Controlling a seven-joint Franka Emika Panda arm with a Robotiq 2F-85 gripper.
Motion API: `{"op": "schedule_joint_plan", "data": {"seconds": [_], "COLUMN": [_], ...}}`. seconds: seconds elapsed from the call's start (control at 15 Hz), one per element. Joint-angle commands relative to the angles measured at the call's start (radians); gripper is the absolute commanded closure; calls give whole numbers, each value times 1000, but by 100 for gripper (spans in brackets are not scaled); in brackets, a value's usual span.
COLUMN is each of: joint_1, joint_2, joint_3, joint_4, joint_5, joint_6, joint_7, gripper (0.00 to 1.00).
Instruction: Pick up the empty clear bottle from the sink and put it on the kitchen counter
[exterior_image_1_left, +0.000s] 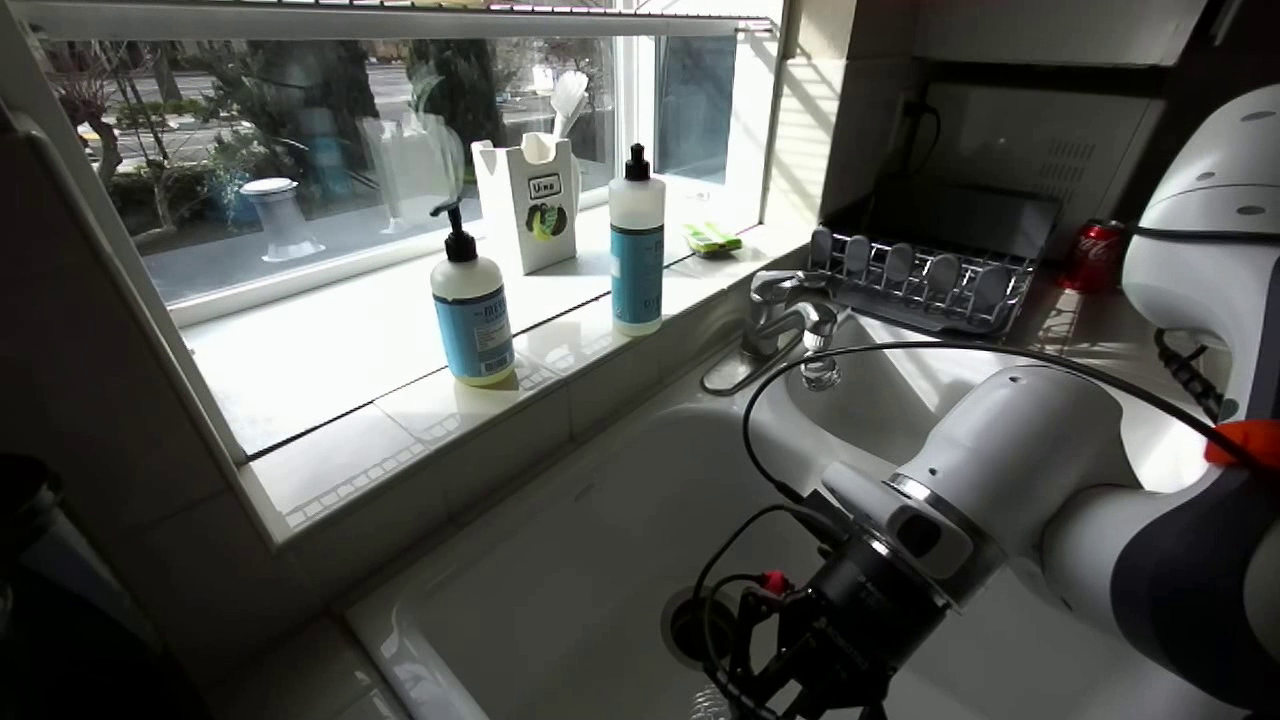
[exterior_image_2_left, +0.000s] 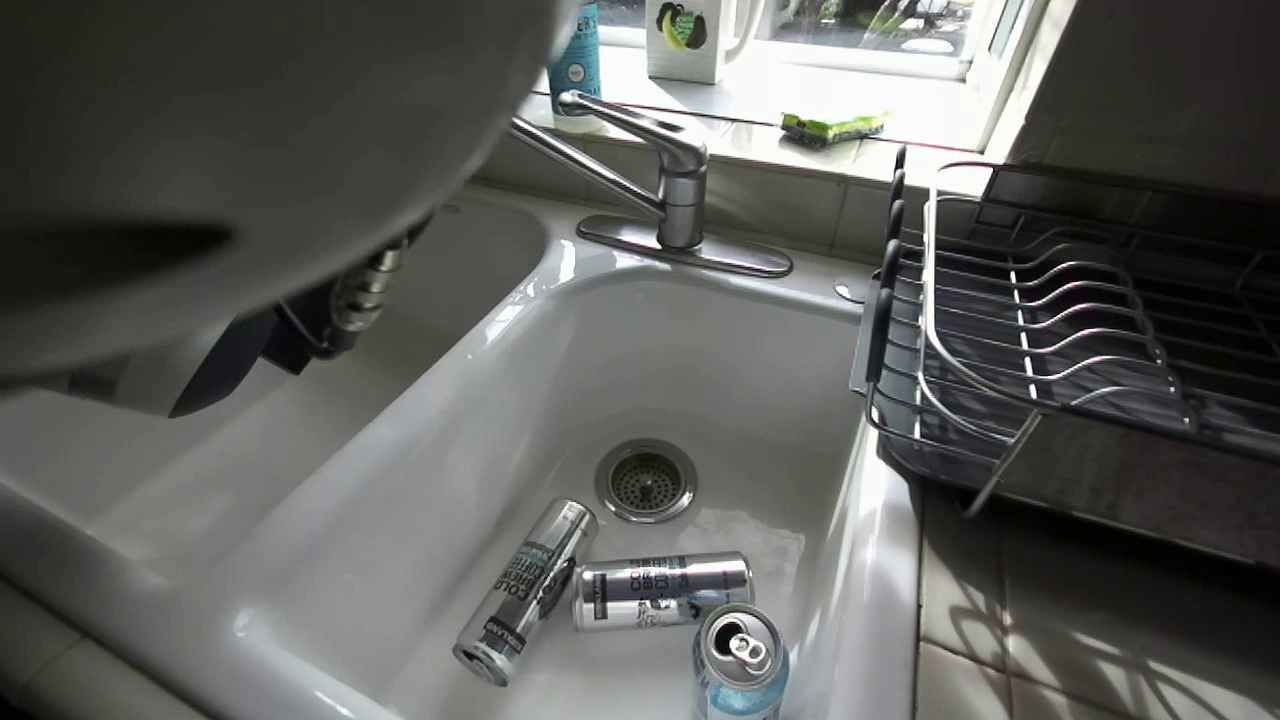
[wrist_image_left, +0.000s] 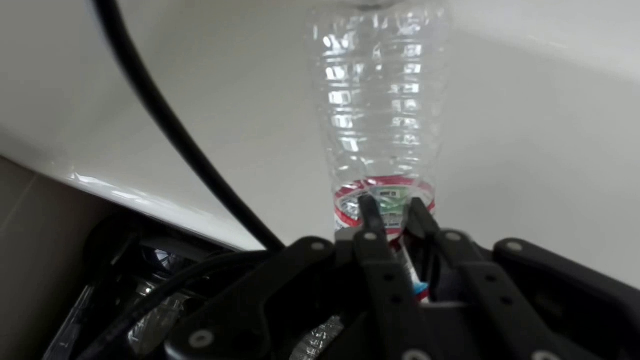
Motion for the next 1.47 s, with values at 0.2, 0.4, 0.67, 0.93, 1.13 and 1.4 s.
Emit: {"op": "schedule_joint_plan", "data": {"seconds": [0.2, 0.4, 0.67, 0.93, 1.13, 1.4], "joint_1": [-11, -6, 16, 10, 29, 72], "joint_2": [32, 69, 94, 176, 246, 374], "joint_3": [11, 27, 7, 24, 0, -34], "joint_4": [-7, 1, 8, 0, 26, 90], "joint_5": [-107, -189, -336, -433, -495, -597], "joint_6": [71, 184, 327, 380, 365, 317], "joint_7": [92, 169, 352, 464, 531, 612], "gripper": [96, 96, 96, 96, 96, 96]}}
